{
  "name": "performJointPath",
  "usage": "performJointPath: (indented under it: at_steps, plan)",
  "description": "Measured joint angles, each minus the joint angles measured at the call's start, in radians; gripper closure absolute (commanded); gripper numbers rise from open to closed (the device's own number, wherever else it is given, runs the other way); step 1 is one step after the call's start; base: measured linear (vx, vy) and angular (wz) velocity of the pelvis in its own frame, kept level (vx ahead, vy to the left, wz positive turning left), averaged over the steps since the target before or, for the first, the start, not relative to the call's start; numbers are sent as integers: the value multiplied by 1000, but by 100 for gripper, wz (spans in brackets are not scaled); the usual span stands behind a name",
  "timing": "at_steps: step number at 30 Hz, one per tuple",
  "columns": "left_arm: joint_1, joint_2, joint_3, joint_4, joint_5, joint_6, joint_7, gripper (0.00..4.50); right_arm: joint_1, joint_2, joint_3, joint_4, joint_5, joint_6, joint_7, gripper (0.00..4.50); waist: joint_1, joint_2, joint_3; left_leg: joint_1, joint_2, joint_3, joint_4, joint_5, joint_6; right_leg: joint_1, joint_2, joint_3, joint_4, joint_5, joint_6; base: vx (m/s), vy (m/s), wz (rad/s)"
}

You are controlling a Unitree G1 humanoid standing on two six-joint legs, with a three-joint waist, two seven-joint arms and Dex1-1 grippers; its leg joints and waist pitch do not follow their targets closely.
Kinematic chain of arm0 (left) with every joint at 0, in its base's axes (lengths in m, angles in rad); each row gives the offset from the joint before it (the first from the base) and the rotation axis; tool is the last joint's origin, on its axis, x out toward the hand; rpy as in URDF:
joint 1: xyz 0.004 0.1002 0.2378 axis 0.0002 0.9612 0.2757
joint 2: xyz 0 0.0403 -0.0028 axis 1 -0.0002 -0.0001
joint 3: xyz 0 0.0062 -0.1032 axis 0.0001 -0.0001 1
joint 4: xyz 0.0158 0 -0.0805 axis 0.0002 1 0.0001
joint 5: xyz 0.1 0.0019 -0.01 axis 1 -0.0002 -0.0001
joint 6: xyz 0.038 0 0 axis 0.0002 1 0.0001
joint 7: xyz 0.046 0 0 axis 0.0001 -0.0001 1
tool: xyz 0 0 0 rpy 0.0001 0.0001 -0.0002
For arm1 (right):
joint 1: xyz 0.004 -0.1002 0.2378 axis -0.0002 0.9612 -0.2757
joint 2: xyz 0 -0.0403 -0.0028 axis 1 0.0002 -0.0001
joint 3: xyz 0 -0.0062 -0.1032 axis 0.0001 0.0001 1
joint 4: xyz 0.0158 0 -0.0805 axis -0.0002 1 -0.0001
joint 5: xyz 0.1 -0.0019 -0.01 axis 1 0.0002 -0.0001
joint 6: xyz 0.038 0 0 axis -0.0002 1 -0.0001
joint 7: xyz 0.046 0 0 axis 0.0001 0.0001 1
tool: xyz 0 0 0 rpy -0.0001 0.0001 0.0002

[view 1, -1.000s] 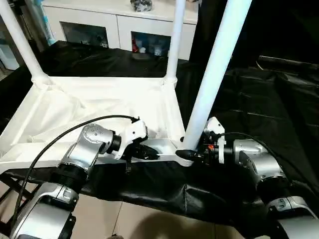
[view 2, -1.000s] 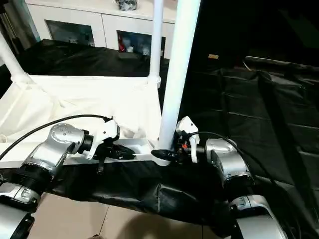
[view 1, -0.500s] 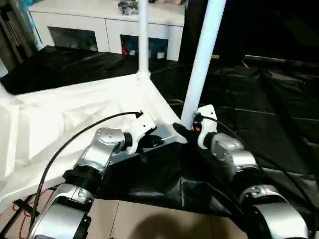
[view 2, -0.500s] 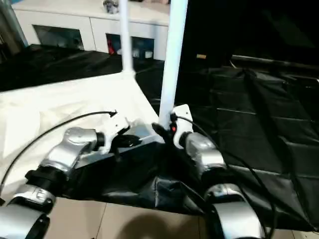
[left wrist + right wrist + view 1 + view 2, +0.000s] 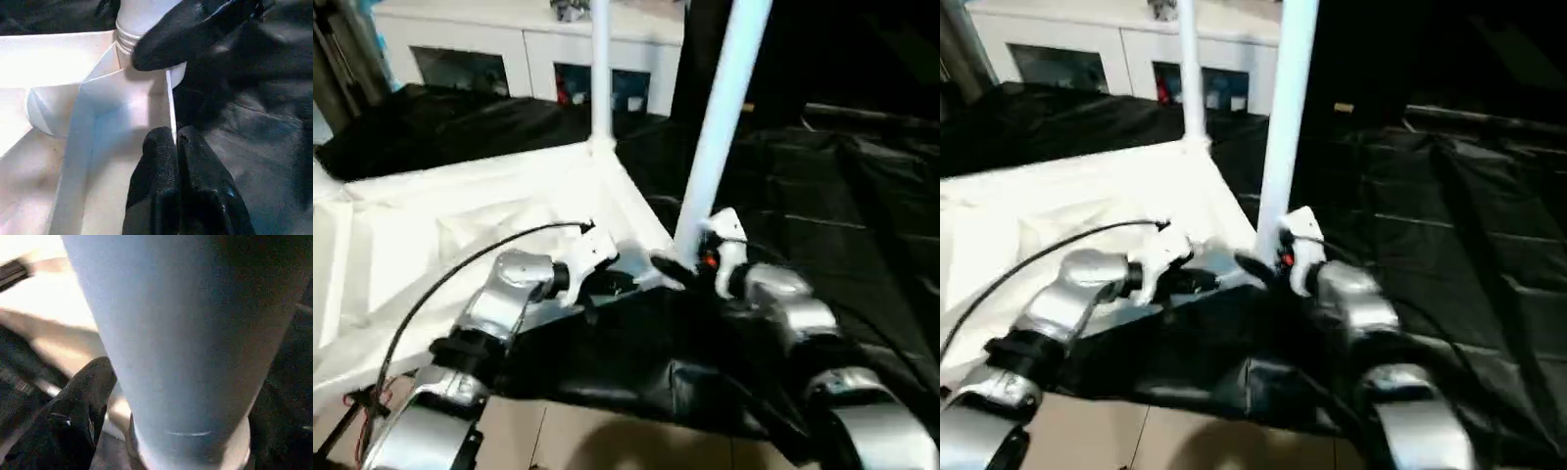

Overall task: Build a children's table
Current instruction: Rotate leg to tighten

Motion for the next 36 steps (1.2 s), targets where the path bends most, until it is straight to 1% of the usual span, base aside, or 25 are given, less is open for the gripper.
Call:
performJointPath:
  at_steps: [3,6,10,12,14,15,18,19,20,23,26,31,34,36]
  plan:
    - [0,31,-11,-1,-10,-24,-69,450,26,-39,33,-43,11,4,121,60,10,1,0,-1,1,1,1,-1,1,-1,1,-1,1,-2,-2,0,0,0]
    - [0,41,-14,-1,-11,-27,-102,450,34,-64,52,-62,13,18,191,60,14,1,1,-1,1,1,4,-1,1,0,0,-1,2,-1,-3,0,0,0]
    - [-2,53,-18,2,-12,-33,-135,450,38,-87,58,-74,20,47,254,60,17,1,1,0,1,2,5,-1,0,1,0,0,2,-1,-3,0,0,0]
    - [-3,56,-21,2,-14,-36,-148,450,42,-95,64,-87,25,63,275,87,19,1,1,0,1,2,6,-1,0,2,0,1,2,-1,-3,0,0,0]
    - [-3,59,-26,2,-20,-40,-159,450,47,-103,65,-100,25,74,287,87,24,1,1,0,1,2,5,-1,0,1,-1,1,2,-1,-3,0,0,0]
    - [-5,60,-29,3,-21,-41,-165,450,48,-106,66,-105,25,83,295,116,26,1,1,0,1,2,5,-1,0,1,0,1,2,-1,-2,0,0,0]
    - [-8,60,-34,5,-25,-43,-177,450,53,-112,67,-115,26,95,310,129,36,1,1,0,2,2,4,-1,0,1,0,0,2,-2,-2,0,0,0]
    - [-8,60,-36,5,-26,-43,-180,450,57,-112,67,-122,26,100,311,147,37,1,1,0,1,2,4,-1,0,1,0,0,2,-2,-2,0,0,0]
    - [-8,60,-36,5,-27,-43,-182,450,60,-111,67,-129,26,103,311,147,38,1,1,0,1,2,4,-1,0,1,0,0,2,-2,-2,0,0,0]
    - [-7,60,-37,5,-27,-42,-185,450,67,-110,67,-139,27,110,311,174,38,1,1,0,1,2,5,-1,0,1,0,0,2,-2,-2,0,0,0]
    - [-7,57,-37,5,-27,-36,-173,450,69,-108,63,-144,36,123,302,180,38,1,1,0,1,2,5,-1,0,2,-1,0,3,-2,-2,0,0,0]
    - [-7,22,-25,11,-13,1,-75,450,75,-65,9,-128,38,126,157,182,35,0,0,4,1,3,7,-1,-1,5,-1,2,5,-2,-2,0,0,0]
    - [-13,-6,-13,28,1,19,-8,450,60,-25,-19,-90,37,117,24,183,28,-3,-1,6,1,2,7,-1,-1,5,-1,2,5,-4,2,0,0,0]
    - [-26,-25,-8,49,10,31,50,450,28,12,-33,-46,31,109,-91,183,16,-4,-2,6,0,2,7,0,-1,6,-1,2,5,-4,3,0,0,0]
